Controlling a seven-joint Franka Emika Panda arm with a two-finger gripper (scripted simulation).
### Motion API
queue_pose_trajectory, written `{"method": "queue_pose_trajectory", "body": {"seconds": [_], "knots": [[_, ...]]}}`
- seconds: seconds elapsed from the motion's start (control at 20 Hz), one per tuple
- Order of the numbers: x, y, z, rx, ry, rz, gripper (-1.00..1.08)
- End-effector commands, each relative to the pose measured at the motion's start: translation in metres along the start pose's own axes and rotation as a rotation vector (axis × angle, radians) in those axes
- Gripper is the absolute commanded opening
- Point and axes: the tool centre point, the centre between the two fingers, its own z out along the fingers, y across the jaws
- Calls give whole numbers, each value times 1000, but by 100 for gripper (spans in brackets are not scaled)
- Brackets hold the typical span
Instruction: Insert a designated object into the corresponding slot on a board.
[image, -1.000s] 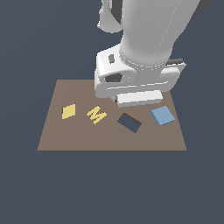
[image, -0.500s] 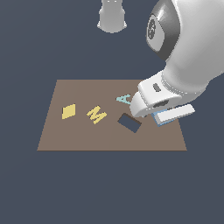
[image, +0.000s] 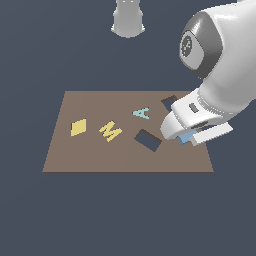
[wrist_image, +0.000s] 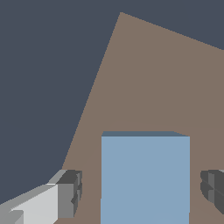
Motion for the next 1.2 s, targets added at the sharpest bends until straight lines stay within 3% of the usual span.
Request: {"method": "queue_pose_trajectory", "body": {"seconds": [0.0,0.6,0.65,1.15], "knots": [[0,2,-1,-1,1,3,100],[0,2,19,-1,0,3,100],[0,2,19,-1,0,3,-100],[0,3,18,-1,2,4,-100]]}}
